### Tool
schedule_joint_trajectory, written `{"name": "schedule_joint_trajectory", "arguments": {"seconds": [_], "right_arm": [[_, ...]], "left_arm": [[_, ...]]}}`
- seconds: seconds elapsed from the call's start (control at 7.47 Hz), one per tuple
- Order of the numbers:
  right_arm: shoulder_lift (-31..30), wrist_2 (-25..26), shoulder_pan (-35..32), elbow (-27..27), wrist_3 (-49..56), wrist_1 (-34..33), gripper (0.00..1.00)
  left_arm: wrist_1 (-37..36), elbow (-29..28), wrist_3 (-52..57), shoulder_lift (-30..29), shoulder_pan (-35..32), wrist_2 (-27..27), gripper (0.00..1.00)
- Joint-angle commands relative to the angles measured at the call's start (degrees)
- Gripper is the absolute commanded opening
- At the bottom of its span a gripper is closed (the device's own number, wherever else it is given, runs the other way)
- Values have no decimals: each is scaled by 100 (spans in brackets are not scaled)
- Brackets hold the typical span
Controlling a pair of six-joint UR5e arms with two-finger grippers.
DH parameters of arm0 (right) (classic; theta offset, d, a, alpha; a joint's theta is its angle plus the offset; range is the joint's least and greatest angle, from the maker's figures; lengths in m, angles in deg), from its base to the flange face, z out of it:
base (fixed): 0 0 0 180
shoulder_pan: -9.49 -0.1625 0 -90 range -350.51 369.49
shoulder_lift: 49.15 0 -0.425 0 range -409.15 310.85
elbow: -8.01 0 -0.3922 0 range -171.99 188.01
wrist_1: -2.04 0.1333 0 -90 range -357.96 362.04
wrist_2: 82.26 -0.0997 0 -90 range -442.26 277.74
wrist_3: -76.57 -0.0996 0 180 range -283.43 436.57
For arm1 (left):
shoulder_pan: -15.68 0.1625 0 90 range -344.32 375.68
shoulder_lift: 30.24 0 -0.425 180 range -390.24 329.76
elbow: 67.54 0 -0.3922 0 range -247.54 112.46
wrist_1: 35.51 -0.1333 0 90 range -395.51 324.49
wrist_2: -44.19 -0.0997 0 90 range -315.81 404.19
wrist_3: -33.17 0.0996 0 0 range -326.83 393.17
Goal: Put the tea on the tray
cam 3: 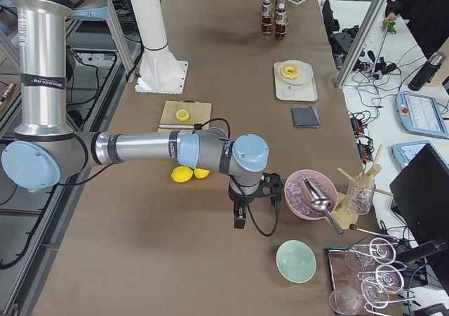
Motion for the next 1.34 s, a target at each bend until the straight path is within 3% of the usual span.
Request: {"name": "schedule_joint_trajectory", "arguments": {"seconds": [0.0,1.21], "right_arm": [[36,-15,-28,29,-11,0,100],[45,-103,-36,-6,-20,0,100]], "left_arm": [[-2,10,0,-3,0,8,97],[-19,-8,-9,-64,0,-1,97]]}}
